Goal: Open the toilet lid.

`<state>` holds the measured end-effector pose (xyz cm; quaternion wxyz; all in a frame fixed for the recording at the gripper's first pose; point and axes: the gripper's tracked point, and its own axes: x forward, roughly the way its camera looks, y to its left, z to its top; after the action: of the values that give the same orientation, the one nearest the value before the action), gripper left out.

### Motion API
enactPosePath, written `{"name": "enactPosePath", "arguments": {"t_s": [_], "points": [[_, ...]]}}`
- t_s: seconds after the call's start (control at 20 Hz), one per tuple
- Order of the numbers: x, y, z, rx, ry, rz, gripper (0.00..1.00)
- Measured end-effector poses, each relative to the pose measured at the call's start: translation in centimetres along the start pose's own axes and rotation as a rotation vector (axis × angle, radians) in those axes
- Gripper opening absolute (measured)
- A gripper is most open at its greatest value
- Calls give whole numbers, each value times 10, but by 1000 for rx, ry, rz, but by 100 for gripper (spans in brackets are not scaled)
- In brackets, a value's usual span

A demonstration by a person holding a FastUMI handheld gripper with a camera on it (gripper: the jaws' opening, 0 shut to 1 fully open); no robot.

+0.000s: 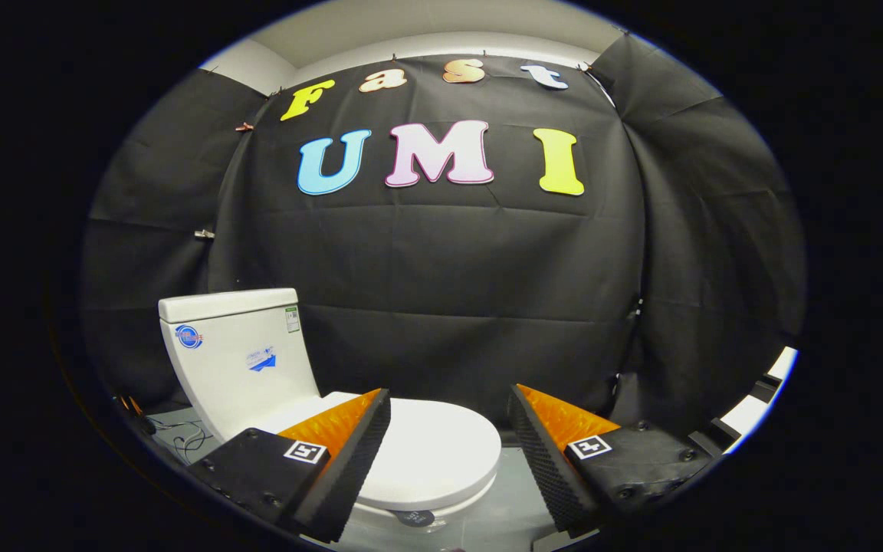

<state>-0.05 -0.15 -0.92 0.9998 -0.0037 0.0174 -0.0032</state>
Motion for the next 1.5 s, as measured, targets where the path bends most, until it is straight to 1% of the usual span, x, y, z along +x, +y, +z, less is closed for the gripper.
{"name": "enactPosePath", "arguments": {"t_s": [0.25, 0.5, 0.9, 1.1, 1.25, 1.4, 1.5], "points": [[1, 1, -13, 1, 32, 4, 98], [5, 1, -37, 5, 93, 4, 99], [8, -3, -95, 16, 226, -5, 99], [6, -7, -135, 54, 330, -6, 99], [4, -15, -164, 115, 407, -24, 99], [2, -11, -197, 228, 505, -29, 99], [-3, 0, -217, 316, 569, -15, 99]]}}
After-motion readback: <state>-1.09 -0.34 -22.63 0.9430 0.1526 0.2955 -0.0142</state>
